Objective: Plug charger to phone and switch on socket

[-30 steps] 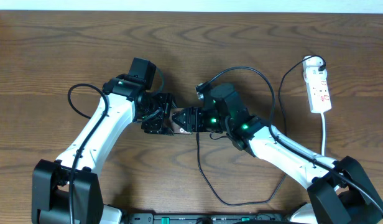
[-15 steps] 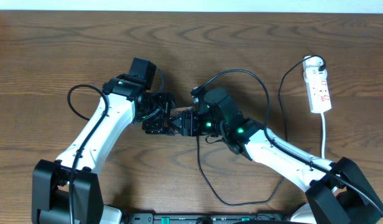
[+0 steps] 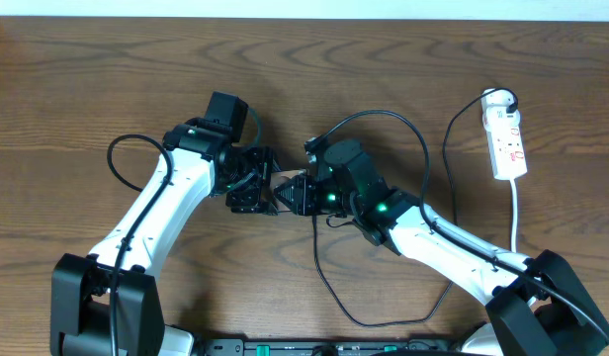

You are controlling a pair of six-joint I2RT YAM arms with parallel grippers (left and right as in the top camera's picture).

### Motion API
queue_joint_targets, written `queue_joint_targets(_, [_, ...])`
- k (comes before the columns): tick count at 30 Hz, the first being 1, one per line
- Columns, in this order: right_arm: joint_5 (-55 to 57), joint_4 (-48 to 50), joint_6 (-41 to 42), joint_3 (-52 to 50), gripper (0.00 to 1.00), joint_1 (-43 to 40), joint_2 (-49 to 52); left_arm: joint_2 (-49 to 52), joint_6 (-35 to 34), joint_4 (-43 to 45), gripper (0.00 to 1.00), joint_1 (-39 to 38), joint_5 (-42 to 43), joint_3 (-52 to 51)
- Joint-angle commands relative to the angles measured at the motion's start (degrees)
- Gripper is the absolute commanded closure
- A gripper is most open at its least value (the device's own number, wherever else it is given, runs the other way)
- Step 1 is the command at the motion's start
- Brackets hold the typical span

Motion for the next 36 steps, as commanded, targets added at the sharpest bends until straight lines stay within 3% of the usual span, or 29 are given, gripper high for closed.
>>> queue_joint_targets(1, [0.4, 0.0, -0.1, 0.7, 0.78, 0.3, 0.1, -1.4, 0.0, -0.1, 0.93, -0.3, 1.2, 1.0])
queue_joint_targets(3, [0.6, 0.0, 1.0, 0.7, 0.88, 0.3, 0.1, -1.4, 0.0, -0.1, 0.93, -0.3, 1.2, 1.0])
queue_joint_targets(16, [0.9, 0.0, 1.1, 0.7, 0.99, 0.3, 0.1, -1.4, 0.0, -0.1, 0.93, -0.3, 1.2, 1.0])
queue_joint_targets(23, [0.9, -0.1, 1.1, 0.7, 0.99, 0.3, 0.1, -1.4, 0.0, -0.1, 0.91, -0.3, 1.0, 1.0])
queue_joint_targets(25, [0.9, -0.2, 1.1, 0.7, 0.99, 0.2, 0.1, -1.4, 0.7, -0.1, 0.83, -0.3, 1.1, 1.0])
queue_joint_targets(26, [0.9, -0.2, 1.1, 0.7, 0.99, 0.1, 0.1, -1.4, 1.1, -0.1, 0.71, -0.3, 1.2, 1.0])
queue_joint_targets(27, [1.1, -0.3, 1.0, 0.7, 0.99, 0.1, 0.1, -1.4, 1.6, -0.1, 0.51, -0.1, 1.2, 1.0])
queue_joint_targets(28, [1.2, -0.5, 1.0, 0.7, 0.99, 0.0, 0.1, -1.4, 2.2, -0.2, 0.4, 0.1, 1.2, 1.0])
queue_joint_targets(29, [1.6, -0.8, 1.0, 0.7, 0.99, -0.1, 0.1, -1.4, 2.6, -0.1, 0.34, 0.3, 1.2, 1.0])
queue_joint_targets(30, [2.3, -1.7, 0.6, 0.7, 0.99, -0.5, 0.1, -1.4, 4.3, -0.1, 0.18, 1.3, 3.1, 1.0])
queue_joint_targets(36, [3.0, -3.5, 0.6, 0.7, 0.99, -3.5, 0.1, -1.4, 15.8, -0.2, 0.14, 5.3, 10.2, 1.0])
